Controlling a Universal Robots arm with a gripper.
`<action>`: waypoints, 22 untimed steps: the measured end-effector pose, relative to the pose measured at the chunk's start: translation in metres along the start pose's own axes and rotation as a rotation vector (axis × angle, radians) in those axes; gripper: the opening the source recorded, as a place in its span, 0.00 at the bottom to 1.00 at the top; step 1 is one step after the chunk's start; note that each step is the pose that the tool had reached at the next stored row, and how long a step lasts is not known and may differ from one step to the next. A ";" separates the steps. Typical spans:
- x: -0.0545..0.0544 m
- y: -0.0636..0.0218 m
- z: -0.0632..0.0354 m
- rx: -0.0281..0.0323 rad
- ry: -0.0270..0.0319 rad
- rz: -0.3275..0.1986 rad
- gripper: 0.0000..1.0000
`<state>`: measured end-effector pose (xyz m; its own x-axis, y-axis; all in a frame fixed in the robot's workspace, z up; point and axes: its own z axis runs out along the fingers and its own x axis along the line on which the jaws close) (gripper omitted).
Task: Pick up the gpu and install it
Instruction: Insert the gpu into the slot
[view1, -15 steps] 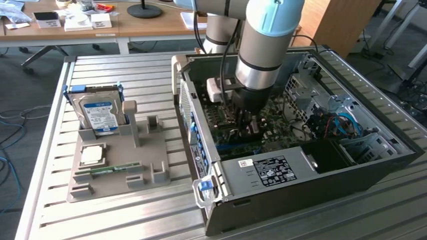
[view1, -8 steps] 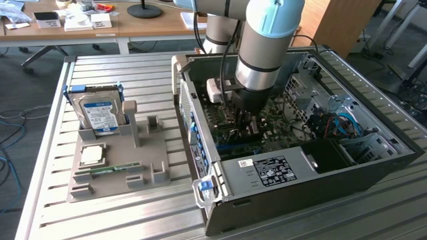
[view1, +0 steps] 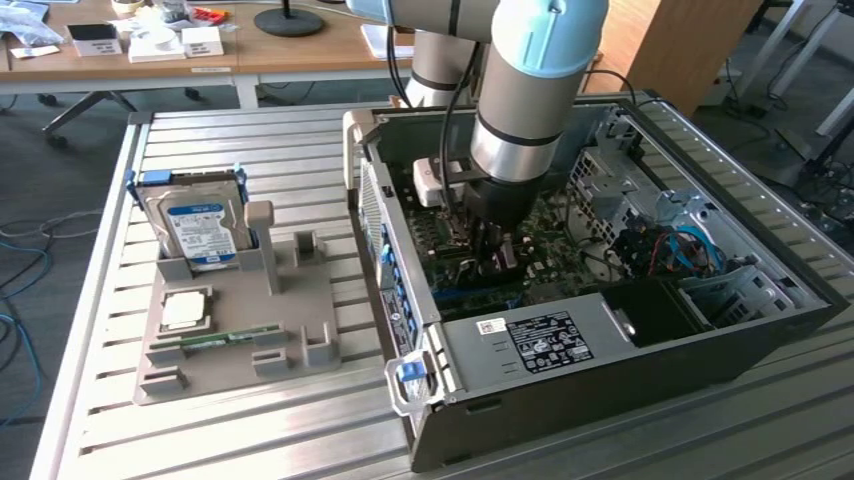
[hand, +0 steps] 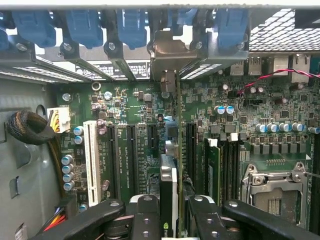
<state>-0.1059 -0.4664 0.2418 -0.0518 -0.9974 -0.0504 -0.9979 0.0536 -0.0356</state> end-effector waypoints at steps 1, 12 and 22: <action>0.000 0.0000 0.0000 0.0000 0.0000 0.000 0.27; 0.000 0.0000 0.0015 0.0000 0.0000 0.000 0.27; 0.000 0.0003 0.0020 0.0010 0.0007 0.021 0.27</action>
<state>-0.1061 -0.4664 0.2398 -0.0725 -0.9961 -0.0504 -0.9966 0.0744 -0.0355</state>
